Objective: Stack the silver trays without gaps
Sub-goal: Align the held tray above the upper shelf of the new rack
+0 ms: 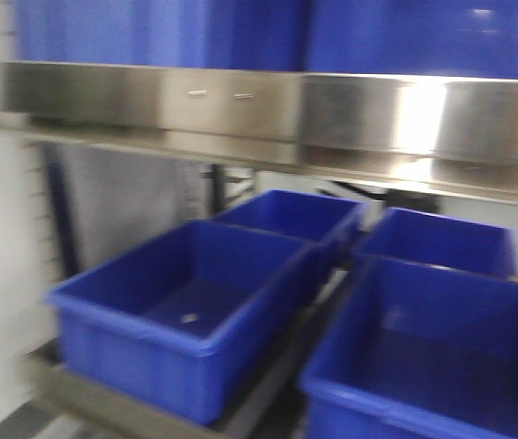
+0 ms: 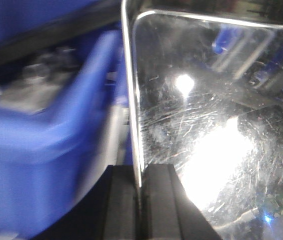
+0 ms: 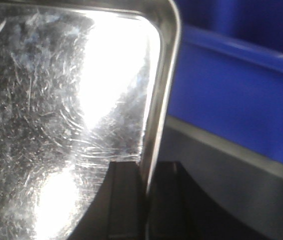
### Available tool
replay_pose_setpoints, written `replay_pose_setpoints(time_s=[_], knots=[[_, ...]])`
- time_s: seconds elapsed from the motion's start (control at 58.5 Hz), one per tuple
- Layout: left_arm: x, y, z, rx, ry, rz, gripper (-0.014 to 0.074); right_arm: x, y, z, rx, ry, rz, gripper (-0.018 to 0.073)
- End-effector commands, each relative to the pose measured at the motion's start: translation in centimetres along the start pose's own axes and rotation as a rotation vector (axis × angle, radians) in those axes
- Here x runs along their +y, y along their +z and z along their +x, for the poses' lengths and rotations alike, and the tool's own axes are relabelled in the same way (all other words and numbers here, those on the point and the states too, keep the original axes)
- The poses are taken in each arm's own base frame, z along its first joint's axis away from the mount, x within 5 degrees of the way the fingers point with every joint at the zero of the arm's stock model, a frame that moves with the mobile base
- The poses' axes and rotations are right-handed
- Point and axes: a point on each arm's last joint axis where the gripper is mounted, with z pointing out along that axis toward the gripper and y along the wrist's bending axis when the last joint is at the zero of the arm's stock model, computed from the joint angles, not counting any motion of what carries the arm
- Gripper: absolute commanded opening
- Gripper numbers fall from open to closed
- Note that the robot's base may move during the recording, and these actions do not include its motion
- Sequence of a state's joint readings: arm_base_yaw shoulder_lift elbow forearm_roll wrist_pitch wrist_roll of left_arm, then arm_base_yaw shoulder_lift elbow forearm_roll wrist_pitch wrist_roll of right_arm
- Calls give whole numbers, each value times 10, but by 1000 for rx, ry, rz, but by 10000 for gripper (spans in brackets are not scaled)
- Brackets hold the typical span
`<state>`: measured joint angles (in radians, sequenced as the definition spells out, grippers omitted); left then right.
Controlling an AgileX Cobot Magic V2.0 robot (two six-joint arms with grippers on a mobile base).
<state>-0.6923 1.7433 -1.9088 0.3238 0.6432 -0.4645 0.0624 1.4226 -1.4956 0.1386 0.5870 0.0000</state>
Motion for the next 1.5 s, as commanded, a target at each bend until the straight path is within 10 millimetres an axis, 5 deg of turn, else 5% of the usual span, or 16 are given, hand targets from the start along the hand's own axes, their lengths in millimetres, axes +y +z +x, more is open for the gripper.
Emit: replay_pose_setpoints(time_s=[0.0, 1.486], knots=[[1, -9, -12, -70, 23, 8, -25, -1, -6, -6, -45, -50, 17, -79], [0, -9, -12, -72, 23, 9, -25, -1, -6, -6, -45, -49, 16, -79]])
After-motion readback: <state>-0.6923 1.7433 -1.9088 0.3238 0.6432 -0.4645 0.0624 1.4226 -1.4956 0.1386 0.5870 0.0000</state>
